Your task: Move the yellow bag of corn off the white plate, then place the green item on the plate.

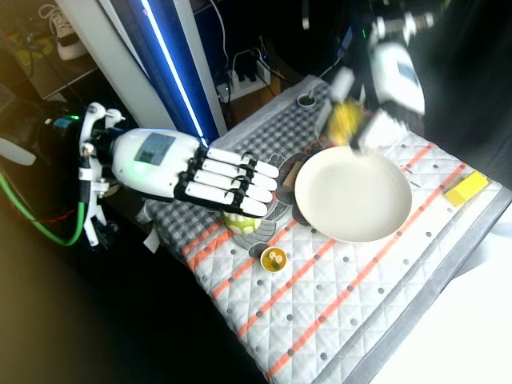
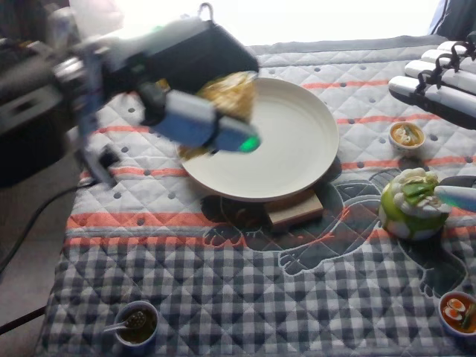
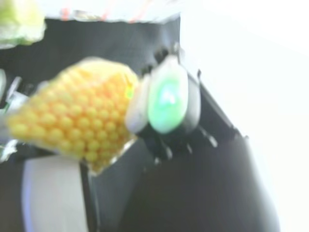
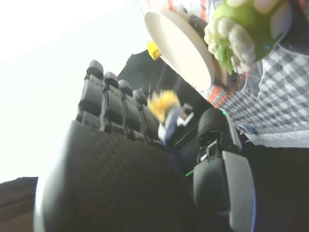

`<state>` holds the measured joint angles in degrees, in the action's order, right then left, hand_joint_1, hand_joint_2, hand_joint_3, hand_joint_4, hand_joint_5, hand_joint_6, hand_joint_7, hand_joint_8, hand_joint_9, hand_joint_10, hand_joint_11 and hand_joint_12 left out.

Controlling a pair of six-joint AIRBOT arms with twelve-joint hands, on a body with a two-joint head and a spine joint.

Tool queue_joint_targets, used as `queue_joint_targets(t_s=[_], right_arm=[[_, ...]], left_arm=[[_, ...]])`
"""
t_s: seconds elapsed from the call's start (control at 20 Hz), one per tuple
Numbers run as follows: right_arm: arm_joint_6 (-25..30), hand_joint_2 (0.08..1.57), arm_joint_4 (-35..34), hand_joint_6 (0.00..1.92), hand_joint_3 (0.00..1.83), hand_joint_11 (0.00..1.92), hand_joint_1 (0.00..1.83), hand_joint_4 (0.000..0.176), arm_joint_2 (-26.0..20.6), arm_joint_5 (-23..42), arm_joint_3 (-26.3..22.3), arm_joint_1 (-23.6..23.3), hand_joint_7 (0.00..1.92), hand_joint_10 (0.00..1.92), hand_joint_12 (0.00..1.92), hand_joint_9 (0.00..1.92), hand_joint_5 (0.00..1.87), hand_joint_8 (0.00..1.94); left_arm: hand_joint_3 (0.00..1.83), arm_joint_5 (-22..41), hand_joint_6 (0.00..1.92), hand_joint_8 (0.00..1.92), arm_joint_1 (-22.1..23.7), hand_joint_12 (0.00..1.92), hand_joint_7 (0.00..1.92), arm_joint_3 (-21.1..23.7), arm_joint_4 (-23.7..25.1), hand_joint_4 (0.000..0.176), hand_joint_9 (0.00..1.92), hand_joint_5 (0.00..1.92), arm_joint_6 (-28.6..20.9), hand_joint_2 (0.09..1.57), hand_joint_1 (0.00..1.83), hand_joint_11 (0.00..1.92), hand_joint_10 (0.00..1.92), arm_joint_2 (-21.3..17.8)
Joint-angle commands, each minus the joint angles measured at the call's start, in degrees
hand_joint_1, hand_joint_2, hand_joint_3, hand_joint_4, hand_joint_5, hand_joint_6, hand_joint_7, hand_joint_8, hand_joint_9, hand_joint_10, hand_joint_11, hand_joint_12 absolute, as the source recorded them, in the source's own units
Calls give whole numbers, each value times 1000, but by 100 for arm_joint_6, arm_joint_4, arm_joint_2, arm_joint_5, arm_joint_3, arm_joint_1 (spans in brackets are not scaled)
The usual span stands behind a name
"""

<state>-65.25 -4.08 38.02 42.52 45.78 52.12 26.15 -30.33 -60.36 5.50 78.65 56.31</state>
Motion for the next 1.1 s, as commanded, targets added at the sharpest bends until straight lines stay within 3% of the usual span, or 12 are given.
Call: queue_joint_targets(t_s=[0.0, 0.1, 0.3, 0.35, 0.4, 0.45, 0.5, 0.55, 0.7, 0.8, 0.95, 1.05], right_arm=[[-3, 1278, -20, 0, 0, 0, 391, 0, 5, 684, -11, -36, 0, 0, 255, 0, 0, 0], [13, 1292, -20, 0, 3, 0, 392, 0, 5, 684, -38, -27, 0, 0, 16, 0, 0, 0], [70, 1303, -20, 0, 5, 27, 359, 0, 19, 681, -45, -12, 0, 0, 17, 0, 0, 0], [82, 1298, -20, 0, 2, 38, 369, 16, 25, 680, -46, -8, 0, 0, 25, 0, 0, 0], [106, 1294, -20, 0, 0, 31, 341, 21, 29, 679, -46, 0, 0, 0, 32, 0, 0, 0], [112, 1294, -19, 0, 0, 31, 341, 21, 29, 675, -46, 4, 0, 0, 32, 0, 0, 0], [116, 1290, -19, 0, 1, 5, 344, 18, 31, 668, -44, 26, 0, 0, 178, 0, 0, 0], [116, 1286, -18, 0, 0, 0, 326, 25, 33, 659, -41, 47, 0, 2, 305, 7, 0, 0], [116, 1277, -8, 0, 0, 0, 317, 46, 57, 621, -25, 68, 0, 3, 374, 13, 0, 0], [125, 1275, 9, 0, 0, 0, 313, 41, 59, 600, -19, 69, 0, 3, 458, 15, 0, 0], [223, 1276, 60, 0, 0, 0, 324, 22, 59, 592, -4, 69, 0, 2, 409, 16, 0, 0], [500, 1252, 209, 0, 0, 0, 334, 16, 68, 591, 49, 78, 0, 1, 500, 11, 0, 0]], left_arm=[[26, 954, 1921, 1921, -79, 1921, 1203, 131, 46, 0, 1303, 1037, -153, 1159, 1381, 1409, 1921, -119], [16, 1287, 1921, 1921, -438, 1921, 1281, 407, 342, 0, 1393, 1044, -661, 1147, 1383, 1479, 1921, -395], [7, 1411, 1921, 1921, -1012, 1921, 1279, 627, 539, 0, 1430, 1132, -1215, 1148, 1348, 1531, 1921, -557], [11, 1302, 1921, 1921, -1087, 1921, 1182, 627, 538, 0, 1353, 1042, -1219, 1163, 1303, 1482, 1921, -511], [82, 1137, 1638, 1728, -1148, 1921, 765, 617, 542, 0, 835, 590, -1218, 1268, 1135, 934, 1921, -433], [82, 1076, 1638, 1728, -1169, 1921, 765, 609, 548, 0, 835, 590, -1217, 1268, 1135, 934, 1921, -402], [39, 985, 1689, 1625, -1203, 1921, 516, 585, 548, 0, 562, 518, -1218, 1357, 913, 561, 1808, -349], [12, 899, 1047, 1067, -1226, 1748, 305, 573, 548, 0, 237, 199, -1218, 1341, 594, 111, 1362, -316], [0, 700, 216, 204, -1321, 1519, 374, 610, 629, 0, 109, 293, -1218, 1306, 485, 0, 805, -306], [0, 620, 45, 27, -1388, 1112, 302, 645, 660, 0, 59, 267, -1218, 1294, 465, 0, 537, -330], [0, 694, 0, 0, -1468, 884, 200, 696, 657, 0, 30, 244, -1222, 1282, 465, 0, 269, -435], [1, 907, 0, 0, -1498, 130, 33, 734, 566, 11, 0, 112, -1223, 1254, 445, 0, 32, -529]])
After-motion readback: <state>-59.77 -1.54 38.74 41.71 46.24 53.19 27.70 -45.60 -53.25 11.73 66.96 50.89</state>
